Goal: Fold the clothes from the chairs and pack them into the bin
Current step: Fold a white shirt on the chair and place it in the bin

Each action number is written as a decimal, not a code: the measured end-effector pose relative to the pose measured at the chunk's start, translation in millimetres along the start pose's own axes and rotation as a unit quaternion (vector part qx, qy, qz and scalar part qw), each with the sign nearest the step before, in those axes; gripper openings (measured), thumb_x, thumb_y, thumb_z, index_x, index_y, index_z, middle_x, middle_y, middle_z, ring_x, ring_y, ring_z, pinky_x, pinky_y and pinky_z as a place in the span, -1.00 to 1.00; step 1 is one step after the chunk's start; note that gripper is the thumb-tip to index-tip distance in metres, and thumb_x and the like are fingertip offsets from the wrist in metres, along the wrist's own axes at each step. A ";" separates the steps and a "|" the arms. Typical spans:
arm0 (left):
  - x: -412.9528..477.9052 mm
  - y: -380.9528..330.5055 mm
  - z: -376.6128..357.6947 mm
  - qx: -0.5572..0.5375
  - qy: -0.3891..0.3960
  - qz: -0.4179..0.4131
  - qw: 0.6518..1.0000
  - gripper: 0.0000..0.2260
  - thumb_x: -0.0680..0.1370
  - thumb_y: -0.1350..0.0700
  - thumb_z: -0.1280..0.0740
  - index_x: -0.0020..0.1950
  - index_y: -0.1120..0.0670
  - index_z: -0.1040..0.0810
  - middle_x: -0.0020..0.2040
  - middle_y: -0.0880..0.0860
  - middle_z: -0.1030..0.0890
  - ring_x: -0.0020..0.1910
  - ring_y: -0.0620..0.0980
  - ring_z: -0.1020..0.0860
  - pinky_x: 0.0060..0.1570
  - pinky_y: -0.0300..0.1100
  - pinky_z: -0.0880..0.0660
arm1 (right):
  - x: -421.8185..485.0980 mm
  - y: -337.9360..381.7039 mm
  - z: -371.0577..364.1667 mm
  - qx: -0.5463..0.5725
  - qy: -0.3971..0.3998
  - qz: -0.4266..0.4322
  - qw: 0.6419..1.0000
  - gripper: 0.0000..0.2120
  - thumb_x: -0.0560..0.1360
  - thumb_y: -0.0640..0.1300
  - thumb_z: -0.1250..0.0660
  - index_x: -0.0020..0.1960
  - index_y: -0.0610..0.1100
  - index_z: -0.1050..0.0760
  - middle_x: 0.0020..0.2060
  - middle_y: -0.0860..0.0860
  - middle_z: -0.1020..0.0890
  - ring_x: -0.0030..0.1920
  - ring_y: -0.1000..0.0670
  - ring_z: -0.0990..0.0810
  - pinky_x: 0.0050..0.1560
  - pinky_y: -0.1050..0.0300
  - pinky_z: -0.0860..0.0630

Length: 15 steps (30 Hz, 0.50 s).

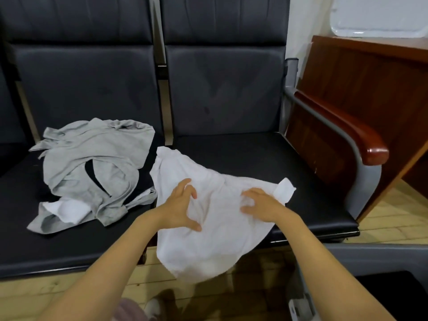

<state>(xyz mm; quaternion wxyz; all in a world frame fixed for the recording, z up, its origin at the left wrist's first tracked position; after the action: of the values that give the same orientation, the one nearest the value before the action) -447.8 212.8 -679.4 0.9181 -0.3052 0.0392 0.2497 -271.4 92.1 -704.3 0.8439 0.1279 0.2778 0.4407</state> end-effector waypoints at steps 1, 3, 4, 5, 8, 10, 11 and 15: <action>-4.0 -3.0 -2.2 0.013 0.003 -0.020 1.000 -0.39 0.31 -0.09 -0.57 0.18 -0.05 -0.28 0.49 -0.10 0.11 0.47 -0.09 0.06 0.41 -0.15 -0.09 | 3.8 -7.9 6.8 -0.019 -0.035 -0.014 0.999 -0.46 0.61 0.12 -0.15 0.54 0.05 -0.11 0.54 0.06 -0.07 0.52 -0.03 -0.07 0.50 -0.04 -0.07; -11.8 -10.6 -19.2 0.037 0.050 -0.055 0.997 -0.50 0.32 -0.08 -0.57 0.11 -0.08 -0.38 0.45 -0.09 -0.02 0.44 -0.13 0.05 0.39 -0.20 -0.07 | 8.4 -18.4 17.4 -0.074 -0.097 -0.030 0.992 -0.50 0.65 0.10 -0.02 0.55 0.02 -0.09 0.54 0.05 -0.08 0.54 -0.03 0.00 0.51 -0.09 0.03; -14.9 -13.4 -27.8 0.038 0.069 -0.067 0.995 -0.55 0.33 -0.05 -0.56 0.09 -0.08 -0.41 0.42 -0.09 -0.09 0.41 -0.14 0.00 0.35 -0.24 -0.08 | 8.8 -21.4 21.5 -0.087 -0.125 -0.036 0.988 -0.52 0.65 0.10 -0.01 0.54 0.00 -0.11 0.53 0.03 -0.12 0.54 -0.06 0.01 0.50 -0.10 0.04; -15.7 -14.5 -31.6 0.030 0.069 -0.074 0.994 -0.59 0.35 -0.03 -0.55 0.08 -0.07 -0.44 0.38 -0.10 -0.16 0.37 -0.15 -0.07 0.30 -0.29 -0.11 | 7.3 -23.7 27.2 -0.092 -0.159 -0.046 0.982 -0.52 0.64 0.11 -0.03 0.52 -0.02 -0.17 0.52 -0.01 -0.16 0.53 -0.09 -0.01 0.49 -0.11 0.02; -11.6 -11.4 -21.0 -0.025 0.021 -0.074 0.997 -0.83 0.44 -0.04 -0.47 -0.05 -0.08 -0.55 0.18 -0.12 -0.36 0.21 -0.13 -0.30 0.25 -0.27 -0.25 | -4.1 -31.2 50.7 -0.112 -0.259 -0.090 0.955 -0.50 0.57 0.15 -0.20 0.43 -0.05 -0.29 0.45 -0.10 -0.24 0.48 -0.15 -0.10 0.43 -0.10 -0.10; -6.3 -6.0 -12.0 0.011 -0.028 -0.054 0.998 -0.92 0.52 -0.04 -0.38 -0.08 -0.07 -0.55 0.11 -0.08 -0.42 0.14 -0.07 -0.36 0.20 -0.21 -0.29 | -7.7 -38.4 56.5 -0.098 -0.256 -0.106 0.956 -0.54 0.56 0.13 -0.24 0.39 -0.05 -0.35 0.42 -0.12 -0.29 0.44 -0.16 -0.18 0.39 -0.09 -0.18; -3.9 -6.4 -6.4 0.073 -0.071 -0.044 0.994 -0.89 0.57 -0.03 -0.31 -0.04 -0.02 -0.54 0.07 -0.05 -0.44 0.11 -0.03 -0.38 0.13 -0.18 -0.29 | -8.1 -41.3 57.1 -0.087 -0.241 -0.107 0.961 -0.59 0.57 0.10 -0.23 0.35 -0.06 -0.39 0.37 -0.12 -0.35 0.39 -0.16 -0.25 0.35 -0.08 -0.23; -2.7 -4.9 12.8 0.090 -0.174 0.023 0.980 -0.87 0.67 0.07 -0.11 -0.01 0.12 -0.29 -0.24 -0.01 -0.44 -0.25 -0.01 -0.44 -0.29 -0.16 -0.27 | -10.4 -38.7 58.7 -0.182 -0.217 -0.116 0.952 -0.66 0.62 0.01 -0.16 0.31 -0.12 -0.41 0.30 -0.17 -0.41 0.33 -0.17 -0.31 0.27 -0.04 -0.32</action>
<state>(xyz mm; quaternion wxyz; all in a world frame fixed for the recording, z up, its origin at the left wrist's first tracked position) -448.9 215.7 -665.8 0.9286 -0.1726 -0.0915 0.3154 -215.9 62.9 -670.7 0.9380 0.0313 0.0158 0.3448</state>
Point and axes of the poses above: each hand's wrist, its own x-axis towards the middle knuckle, its own z-axis out of the back of the hand, y = z × x, the point moved 10 cm from there along x, towards the middle knuckle
